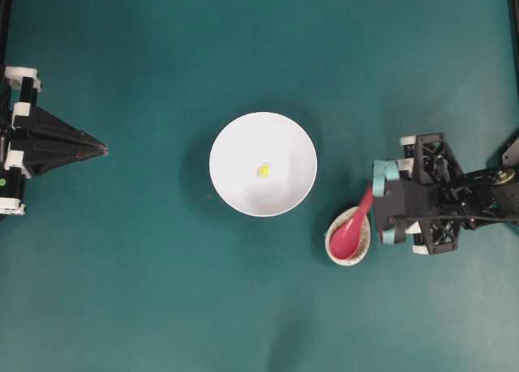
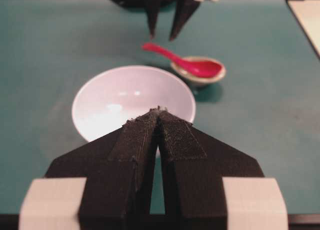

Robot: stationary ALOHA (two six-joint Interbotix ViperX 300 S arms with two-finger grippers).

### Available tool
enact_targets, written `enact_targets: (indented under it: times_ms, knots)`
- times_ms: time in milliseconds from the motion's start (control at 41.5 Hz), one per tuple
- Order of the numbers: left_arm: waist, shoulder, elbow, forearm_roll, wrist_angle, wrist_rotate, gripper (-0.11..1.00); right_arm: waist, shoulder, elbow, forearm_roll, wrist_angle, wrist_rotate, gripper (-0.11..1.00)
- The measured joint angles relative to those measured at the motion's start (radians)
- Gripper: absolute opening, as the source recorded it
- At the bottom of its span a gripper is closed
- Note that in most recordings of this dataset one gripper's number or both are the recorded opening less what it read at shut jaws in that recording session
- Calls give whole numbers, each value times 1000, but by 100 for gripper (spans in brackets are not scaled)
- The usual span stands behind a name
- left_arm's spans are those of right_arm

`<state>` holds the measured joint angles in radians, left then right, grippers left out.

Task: Scoop the yellow hexagonal prism block from the bowl with a spoon using the right arm.

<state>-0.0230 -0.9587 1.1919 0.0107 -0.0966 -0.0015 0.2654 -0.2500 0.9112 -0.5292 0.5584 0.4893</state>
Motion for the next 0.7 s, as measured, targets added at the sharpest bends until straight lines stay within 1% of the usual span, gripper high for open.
enact_targets:
  times_ms: [72,169,410,483,603,651,700]
  knots:
    - [0,0,0,0,2,0,0,0,0,-8,-12,2,-58,51]
    - [-2,0,0,0,3,0,0,0,0,-11,-17,2,-132,51]
    - [0,0,0,0,14,0,0,5,0,-20,-20,-2,-253,52]
    - [-2,0,0,0,14,0,0,21,0,-20,-21,-12,-321,52]
    - [-2,0,0,0,14,0,0,60,2,-25,-11,-49,-423,54]
    - [-2,0,0,0,14,0,0,71,6,-32,3,-64,-454,55]
    - [0,0,0,0,14,0,0,80,15,-40,18,-78,-469,56]
